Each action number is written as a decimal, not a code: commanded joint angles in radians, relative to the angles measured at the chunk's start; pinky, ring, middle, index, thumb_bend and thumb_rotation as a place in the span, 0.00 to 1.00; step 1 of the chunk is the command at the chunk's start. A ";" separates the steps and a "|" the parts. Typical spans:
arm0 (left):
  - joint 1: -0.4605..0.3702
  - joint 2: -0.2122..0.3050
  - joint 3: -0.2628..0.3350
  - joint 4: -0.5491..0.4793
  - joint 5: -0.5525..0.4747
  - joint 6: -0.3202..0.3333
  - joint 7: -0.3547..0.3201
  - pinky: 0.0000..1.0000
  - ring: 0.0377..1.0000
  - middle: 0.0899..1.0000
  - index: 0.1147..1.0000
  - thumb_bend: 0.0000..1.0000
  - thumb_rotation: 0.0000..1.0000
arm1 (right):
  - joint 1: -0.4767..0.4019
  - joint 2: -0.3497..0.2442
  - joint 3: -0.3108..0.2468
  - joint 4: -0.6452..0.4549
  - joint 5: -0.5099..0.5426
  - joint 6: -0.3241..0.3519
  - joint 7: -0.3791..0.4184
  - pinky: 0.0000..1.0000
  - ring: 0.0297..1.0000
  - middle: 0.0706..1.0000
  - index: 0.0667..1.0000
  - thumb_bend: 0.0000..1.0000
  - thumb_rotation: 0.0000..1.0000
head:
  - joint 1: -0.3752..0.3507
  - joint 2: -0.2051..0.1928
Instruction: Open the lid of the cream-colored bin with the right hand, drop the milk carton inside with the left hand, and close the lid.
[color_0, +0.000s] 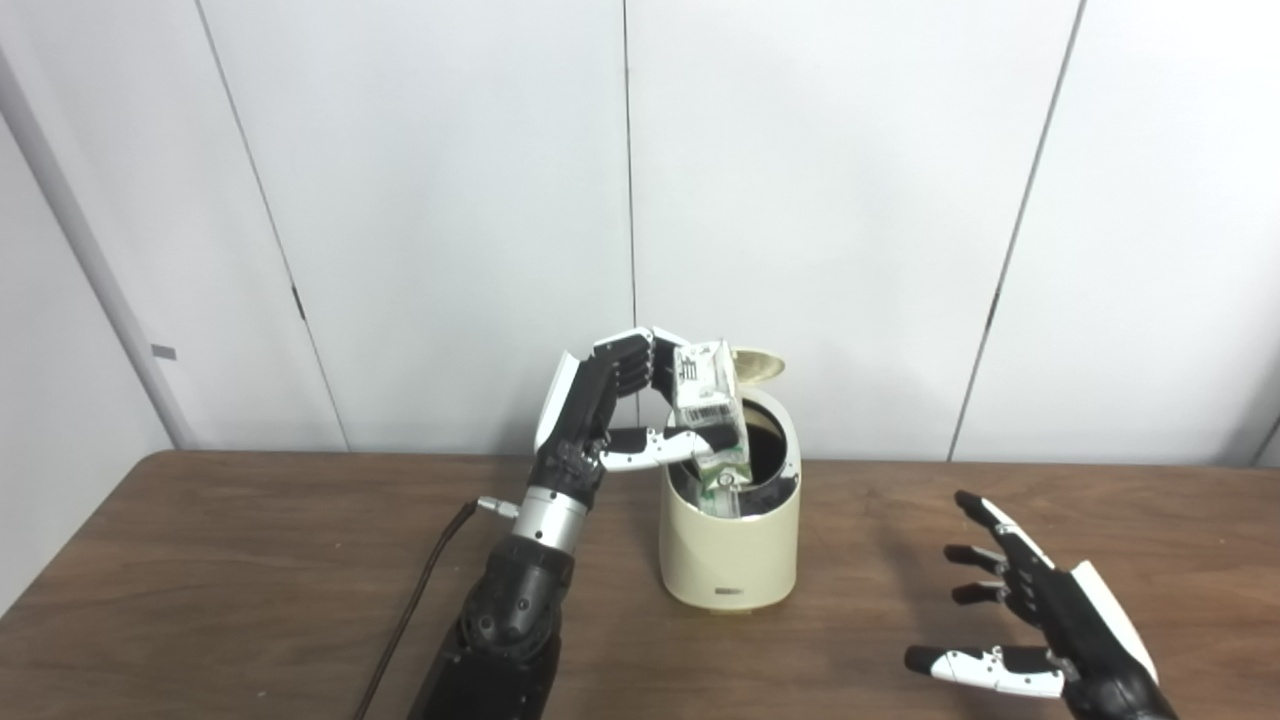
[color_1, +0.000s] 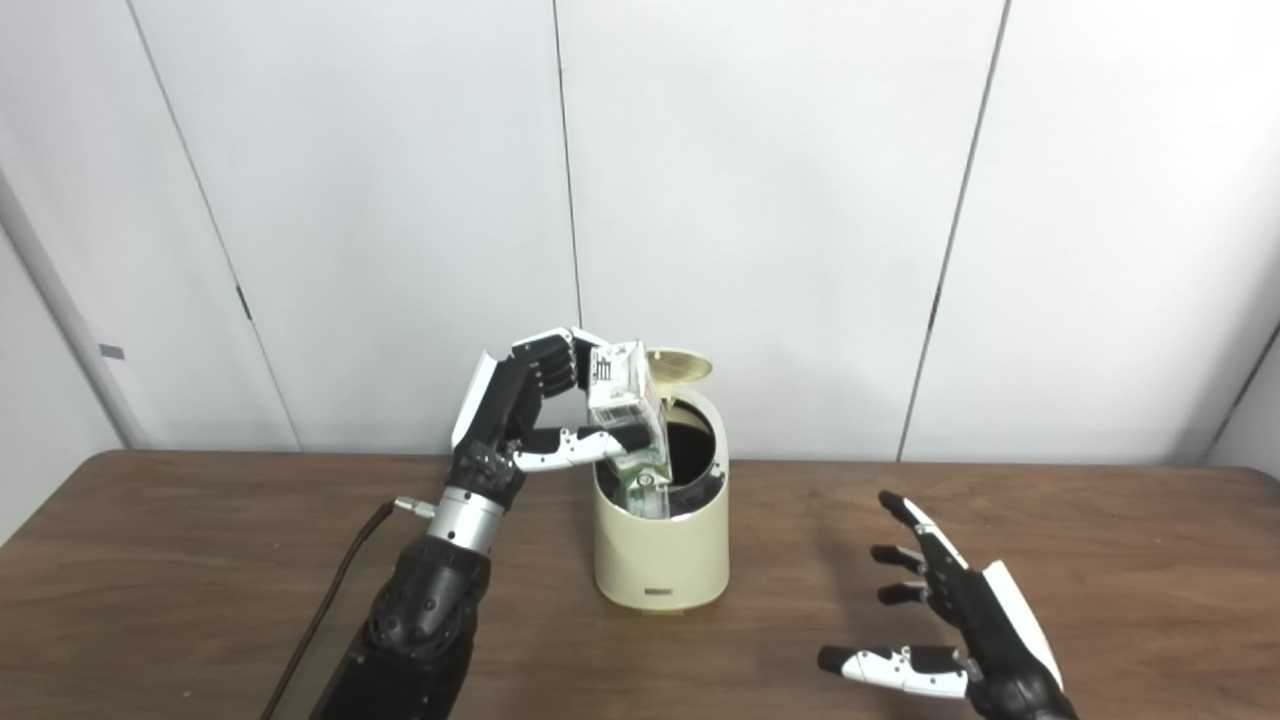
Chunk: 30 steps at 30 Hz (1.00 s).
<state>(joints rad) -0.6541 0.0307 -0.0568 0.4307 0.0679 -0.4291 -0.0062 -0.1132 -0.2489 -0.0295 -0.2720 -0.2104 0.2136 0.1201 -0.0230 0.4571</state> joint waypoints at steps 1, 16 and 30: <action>-0.079 0.002 -0.001 -0.011 -0.017 -0.041 0.011 0.43 0.42 0.44 0.45 0.50 0.00 | -0.015 -0.004 -0.003 -0.025 -0.005 -0.052 -0.021 0.69 0.82 0.95 0.92 0.70 0.13 | -0.002 0.001; -0.119 0.071 -0.133 0.066 0.069 -0.041 0.196 0.46 0.43 0.43 0.44 0.50 0.00 | 0.002 -0.008 -0.007 -0.036 -0.023 -0.061 -0.022 0.67 0.81 0.94 0.92 0.69 0.17 | -0.014 0.007; -0.134 0.119 -0.276 0.103 0.047 -0.041 0.366 0.47 0.43 0.43 0.44 0.50 0.00 | 0.009 -0.005 -0.009 -0.054 -0.012 -0.047 -0.015 0.68 0.82 0.95 0.92 0.69 0.17 | -0.014 0.017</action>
<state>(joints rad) -0.7230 0.1399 -0.3324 0.5487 0.1201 -0.4349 0.3315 -0.0866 -0.2474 -0.0296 -0.2834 -0.2291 0.1909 0.1169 -0.0353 0.4740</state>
